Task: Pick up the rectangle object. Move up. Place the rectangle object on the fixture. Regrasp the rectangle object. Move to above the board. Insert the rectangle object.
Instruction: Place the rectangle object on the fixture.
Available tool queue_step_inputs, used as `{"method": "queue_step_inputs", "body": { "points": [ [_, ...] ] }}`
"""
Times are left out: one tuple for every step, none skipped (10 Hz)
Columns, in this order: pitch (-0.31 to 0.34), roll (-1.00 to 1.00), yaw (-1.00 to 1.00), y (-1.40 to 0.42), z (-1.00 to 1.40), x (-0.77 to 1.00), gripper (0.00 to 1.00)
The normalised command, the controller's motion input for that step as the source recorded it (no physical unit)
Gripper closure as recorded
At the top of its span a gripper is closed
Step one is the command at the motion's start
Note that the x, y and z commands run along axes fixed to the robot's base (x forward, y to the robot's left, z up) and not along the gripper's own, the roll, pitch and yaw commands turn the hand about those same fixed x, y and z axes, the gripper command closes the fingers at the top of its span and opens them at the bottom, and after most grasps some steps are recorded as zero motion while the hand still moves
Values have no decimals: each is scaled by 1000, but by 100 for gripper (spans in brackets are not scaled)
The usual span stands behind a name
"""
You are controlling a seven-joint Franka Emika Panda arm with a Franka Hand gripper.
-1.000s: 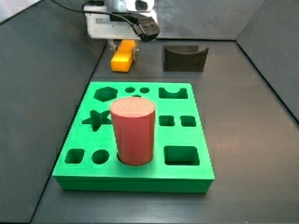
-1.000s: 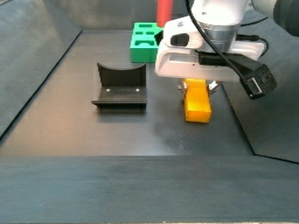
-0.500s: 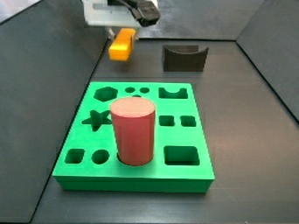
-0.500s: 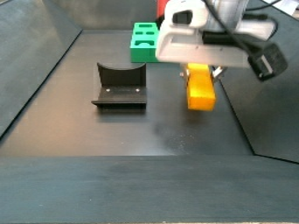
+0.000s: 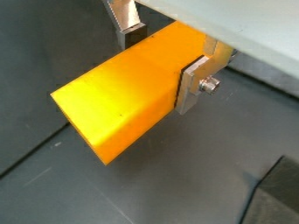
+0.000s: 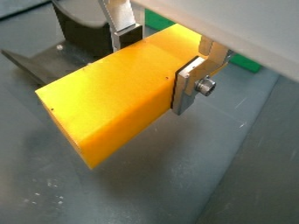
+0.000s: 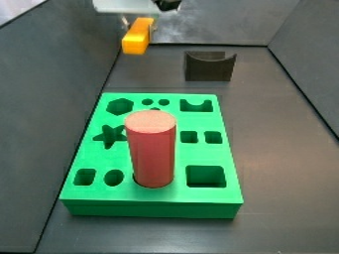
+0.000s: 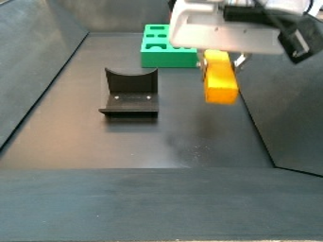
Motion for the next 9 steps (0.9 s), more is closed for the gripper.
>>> {"method": "queue_step_inputs", "body": {
  "points": [
    [15, -71, 24, -17, 1000, -13, 100],
    [12, -89, 27, -21, 1000, -17, 100],
    [12, -98, 22, -22, 1000, -18, 100],
    [14, -108, 18, -22, 1000, -20, 100],
    [16, -118, 14, -23, 861, -17, 100],
    [21, -133, 12, -17, 673, -9, 100],
    [28, -142, 8, -12, 530, -4, 100],
    [39, -152, -3, -8, 340, 2, 100],
    [43, -155, -7, -4, 245, 4, 100]
  ]
}}
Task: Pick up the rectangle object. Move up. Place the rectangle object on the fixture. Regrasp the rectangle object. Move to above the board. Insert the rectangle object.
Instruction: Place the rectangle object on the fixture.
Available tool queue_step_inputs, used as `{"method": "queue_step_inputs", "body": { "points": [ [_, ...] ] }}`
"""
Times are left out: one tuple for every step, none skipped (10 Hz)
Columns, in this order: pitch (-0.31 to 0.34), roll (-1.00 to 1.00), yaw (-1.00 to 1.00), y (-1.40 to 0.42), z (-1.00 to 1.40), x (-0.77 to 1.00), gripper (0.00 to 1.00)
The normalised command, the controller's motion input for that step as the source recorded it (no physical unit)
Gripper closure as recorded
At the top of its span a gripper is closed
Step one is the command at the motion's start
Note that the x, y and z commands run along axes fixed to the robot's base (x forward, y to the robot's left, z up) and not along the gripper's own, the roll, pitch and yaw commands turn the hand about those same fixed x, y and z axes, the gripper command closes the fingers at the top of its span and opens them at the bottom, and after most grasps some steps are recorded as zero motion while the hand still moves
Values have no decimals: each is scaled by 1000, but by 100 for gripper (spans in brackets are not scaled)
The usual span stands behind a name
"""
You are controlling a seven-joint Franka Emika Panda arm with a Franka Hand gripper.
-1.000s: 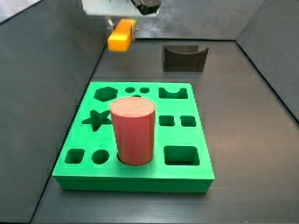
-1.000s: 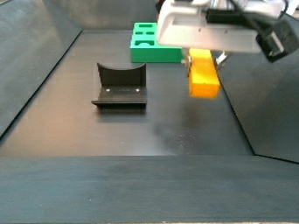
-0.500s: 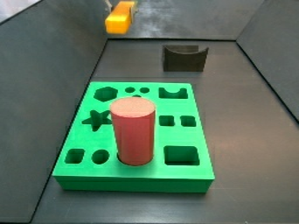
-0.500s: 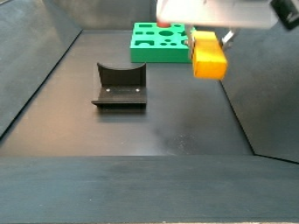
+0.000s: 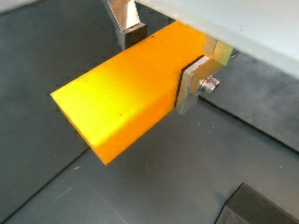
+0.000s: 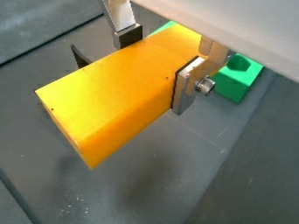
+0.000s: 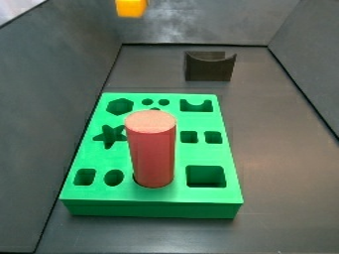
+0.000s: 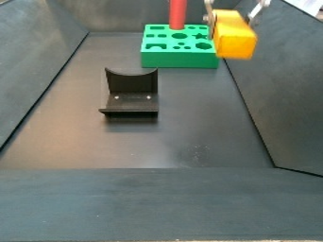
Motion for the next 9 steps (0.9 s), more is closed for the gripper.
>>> {"method": "queue_step_inputs", "body": {
  "points": [
    [240, -371, 402, -325, 15, 1000, 100],
    [253, -324, 354, -308, -12, 1000, 100],
    [246, -224, 264, -263, -1, 1000, 100],
    [222, -167, 175, -239, 4, 1000, 100],
    [187, -125, 113, -216, 0, 1000, 100],
    [152, -95, 59, -187, 1, 1000, 100],
    [149, -85, 44, -174, 4, 1000, 100],
    [135, -55, 24, -143, 3, 1000, 100],
    [136, -45, 20, -130, 6, 1000, 100]
  ]
}}
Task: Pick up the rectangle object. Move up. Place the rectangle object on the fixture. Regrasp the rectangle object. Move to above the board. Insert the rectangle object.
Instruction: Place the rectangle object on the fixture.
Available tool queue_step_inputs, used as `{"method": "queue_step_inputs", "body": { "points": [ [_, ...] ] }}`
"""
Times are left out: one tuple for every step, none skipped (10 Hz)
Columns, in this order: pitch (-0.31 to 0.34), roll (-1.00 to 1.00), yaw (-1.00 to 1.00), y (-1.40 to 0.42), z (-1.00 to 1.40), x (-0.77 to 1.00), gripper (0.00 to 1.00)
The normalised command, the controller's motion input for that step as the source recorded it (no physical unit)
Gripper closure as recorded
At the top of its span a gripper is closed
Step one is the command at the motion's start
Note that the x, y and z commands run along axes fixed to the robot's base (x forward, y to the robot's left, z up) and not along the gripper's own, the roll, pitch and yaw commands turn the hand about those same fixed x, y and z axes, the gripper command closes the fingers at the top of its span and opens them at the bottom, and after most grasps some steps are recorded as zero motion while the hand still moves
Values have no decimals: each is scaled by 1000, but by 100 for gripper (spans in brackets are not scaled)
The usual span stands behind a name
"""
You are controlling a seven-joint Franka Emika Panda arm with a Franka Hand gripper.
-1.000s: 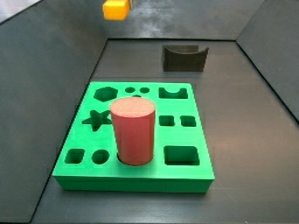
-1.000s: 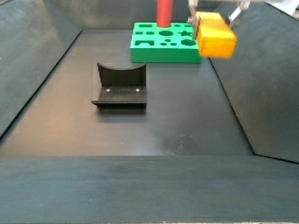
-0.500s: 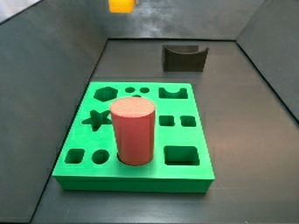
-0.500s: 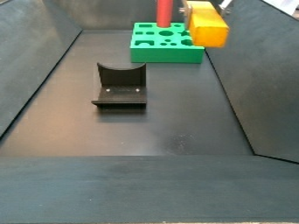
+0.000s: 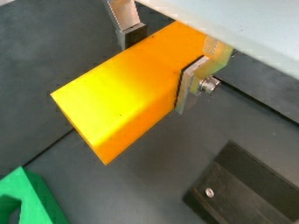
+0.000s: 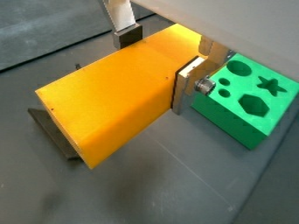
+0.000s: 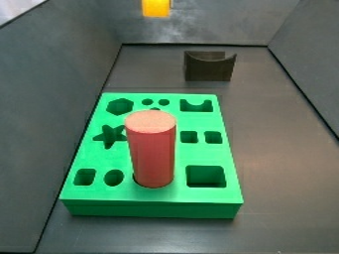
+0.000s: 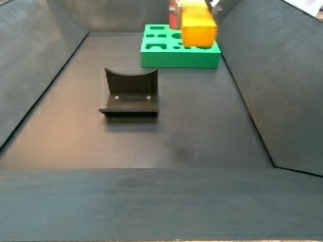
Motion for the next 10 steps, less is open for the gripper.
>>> {"method": "queue_step_inputs", "body": {
  "points": [
    [146, -26, 17, -104, 9, 1000, 100],
    [153, -7, 16, -86, 9, 1000, 100],
    [154, 2, 17, -78, 8, 1000, 100],
    [149, 22, 19, -57, 3, 1000, 100],
    [156, 34, 18, -46, 6, 1000, 100],
    [164, 48, 16, -32, 6, 979, 100],
    [-112, -1000, -22, 170, 20, 1000, 100],
    [-109, -1000, -26, 183, 19, 1000, 100],
    [-94, -1000, -36, 183, 11, 1000, 100],
    [-72, -1000, -35, 146, 15, 1000, 100]
  ]
}}
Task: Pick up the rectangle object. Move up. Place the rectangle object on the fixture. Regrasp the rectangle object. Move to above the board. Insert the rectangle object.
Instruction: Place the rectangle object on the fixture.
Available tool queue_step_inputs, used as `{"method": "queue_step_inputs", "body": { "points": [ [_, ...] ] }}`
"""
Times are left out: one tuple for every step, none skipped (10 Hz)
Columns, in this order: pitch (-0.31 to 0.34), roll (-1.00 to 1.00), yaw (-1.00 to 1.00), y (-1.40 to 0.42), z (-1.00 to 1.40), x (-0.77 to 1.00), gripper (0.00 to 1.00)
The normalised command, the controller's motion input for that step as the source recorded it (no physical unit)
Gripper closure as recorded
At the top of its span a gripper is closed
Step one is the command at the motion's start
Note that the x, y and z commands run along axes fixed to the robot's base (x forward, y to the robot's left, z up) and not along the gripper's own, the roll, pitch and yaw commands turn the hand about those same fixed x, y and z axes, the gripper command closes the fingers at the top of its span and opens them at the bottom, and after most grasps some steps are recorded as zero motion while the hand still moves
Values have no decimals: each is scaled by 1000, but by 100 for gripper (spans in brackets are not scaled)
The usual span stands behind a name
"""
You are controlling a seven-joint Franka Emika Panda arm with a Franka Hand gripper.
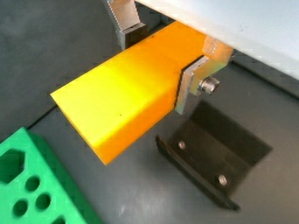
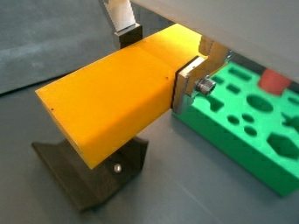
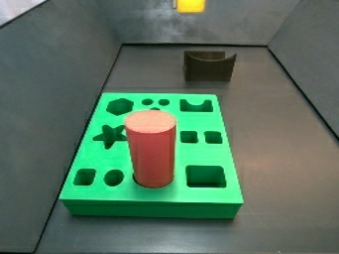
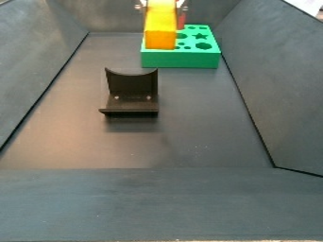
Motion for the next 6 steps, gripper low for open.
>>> {"method": "queue_step_inputs", "body": {
  "points": [
    [-43, -1000, -32, 109, 13, 929, 100],
    [-24, -1000, -31, 82, 2, 816, 100],
    [-6, -1000, -34, 64, -4, 702, 100],
    [19, -954, -39, 53, -5, 553, 100],
    [38, -774, -41, 48, -8, 438, 100],
    [49, -535, -47, 45, -8, 293, 100]
  ]
}}
